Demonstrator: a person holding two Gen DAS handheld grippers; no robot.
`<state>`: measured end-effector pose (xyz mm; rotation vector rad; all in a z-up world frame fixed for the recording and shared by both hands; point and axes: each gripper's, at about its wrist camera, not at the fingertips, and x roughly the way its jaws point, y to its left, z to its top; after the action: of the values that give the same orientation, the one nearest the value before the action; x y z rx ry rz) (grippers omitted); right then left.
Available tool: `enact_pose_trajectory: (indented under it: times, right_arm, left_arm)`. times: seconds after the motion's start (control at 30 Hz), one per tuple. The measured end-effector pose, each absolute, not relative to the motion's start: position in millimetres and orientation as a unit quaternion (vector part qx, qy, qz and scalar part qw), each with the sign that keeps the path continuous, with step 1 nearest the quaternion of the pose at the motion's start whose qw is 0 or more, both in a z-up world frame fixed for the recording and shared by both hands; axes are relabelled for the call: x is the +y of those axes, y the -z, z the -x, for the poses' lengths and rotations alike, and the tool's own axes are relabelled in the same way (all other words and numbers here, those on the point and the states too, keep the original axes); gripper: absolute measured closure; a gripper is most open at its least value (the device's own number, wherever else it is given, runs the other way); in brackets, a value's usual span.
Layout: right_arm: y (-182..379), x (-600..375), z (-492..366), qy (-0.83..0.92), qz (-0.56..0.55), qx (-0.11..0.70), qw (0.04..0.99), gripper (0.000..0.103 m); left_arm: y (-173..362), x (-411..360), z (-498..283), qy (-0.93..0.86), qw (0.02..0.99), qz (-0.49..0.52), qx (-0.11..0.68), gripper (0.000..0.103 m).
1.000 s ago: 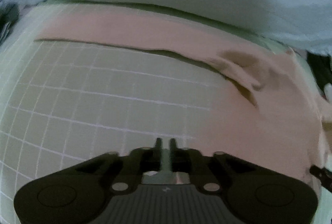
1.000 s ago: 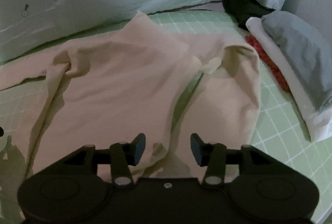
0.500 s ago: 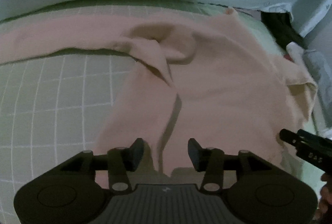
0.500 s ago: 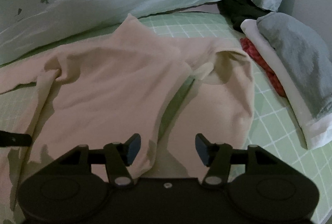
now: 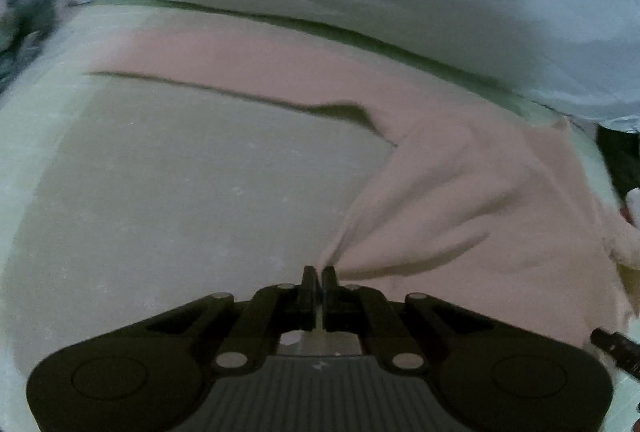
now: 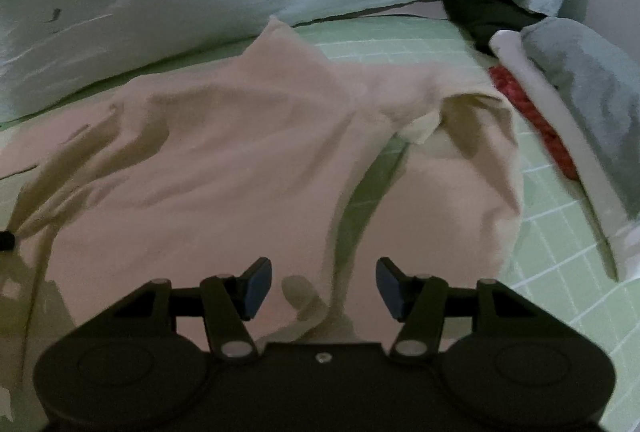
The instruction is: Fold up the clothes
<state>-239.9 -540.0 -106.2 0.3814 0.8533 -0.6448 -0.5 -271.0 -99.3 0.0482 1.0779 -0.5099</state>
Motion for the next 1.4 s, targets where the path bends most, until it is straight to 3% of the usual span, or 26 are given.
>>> enact_pose_trajectory:
  times: [0.43, 0.67, 0.7, 0.8, 0.83, 0.9, 0.97, 1.1, 1.17, 1.2, 1.23, 1.3, 1.4]
  right_arm:
    - [112, -465, 221, 0.245, -0.149, 0.457, 0.842, 0.044]
    - [118, -440, 230, 0.224, -0.138, 0.474, 0.84, 0.045]
    - [119, -439, 231, 0.222, -0.142, 0.475, 0.839, 0.053]
    - [117, -445, 234, 0.214, -0.151, 0.47, 0.843, 0.09]
    - [117, -447, 237, 0.218, -0.15, 0.468, 0.843, 0.096]
    - [116, -452, 241, 0.226, -0.15, 0.465, 0.843, 0.095]
    - [115, -457, 246, 0.234, -0.15, 0.461, 0.843, 0.103]
    - [113, -467, 256, 0.249, -0.15, 0.453, 0.843, 0.1]
    - [112, -472, 260, 0.257, -0.15, 0.449, 0.842, 0.086]
    - [111, -475, 263, 0.261, -0.15, 0.448, 0.842, 0.068]
    - [111, -477, 265, 0.265, -0.15, 0.446, 0.842, 0.058]
    - [110, -482, 270, 0.273, -0.149, 0.442, 0.841, 0.055]
    - [111, -466, 267, 0.272, -0.145, 0.443, 0.842, 0.052]
  left_arm:
    - [101, -156, 31, 0.16, 0.838, -0.006, 0.521, 0.1]
    - [102, -132, 47, 0.14, 0.839, 0.01, 0.525, 0.1]
    - [102, -130, 49, 0.138, 0.839, 0.011, 0.525, 0.1]
    - [102, -131, 54, 0.136, 0.84, 0.01, 0.525, 0.1]
    - [104, -132, 56, 0.135, 0.839, 0.012, 0.527, 0.1]
    - [108, -134, 59, 0.135, 0.837, 0.016, 0.531, 0.099]
    - [110, -138, 63, 0.133, 0.836, 0.013, 0.532, 0.099]
    - [111, -143, 65, 0.124, 0.837, 0.009, 0.532, 0.099]
    - [112, -145, 65, 0.121, 0.838, 0.006, 0.532, 0.099]
    - [112, -146, 66, 0.12, 0.838, 0.005, 0.532, 0.099]
    - [111, -147, 66, 0.12, 0.838, 0.002, 0.533, 0.099]
    - [110, -148, 65, 0.121, 0.836, -0.004, 0.535, 0.099]
    - [109, -149, 61, 0.119, 0.829, -0.015, 0.546, 0.089]
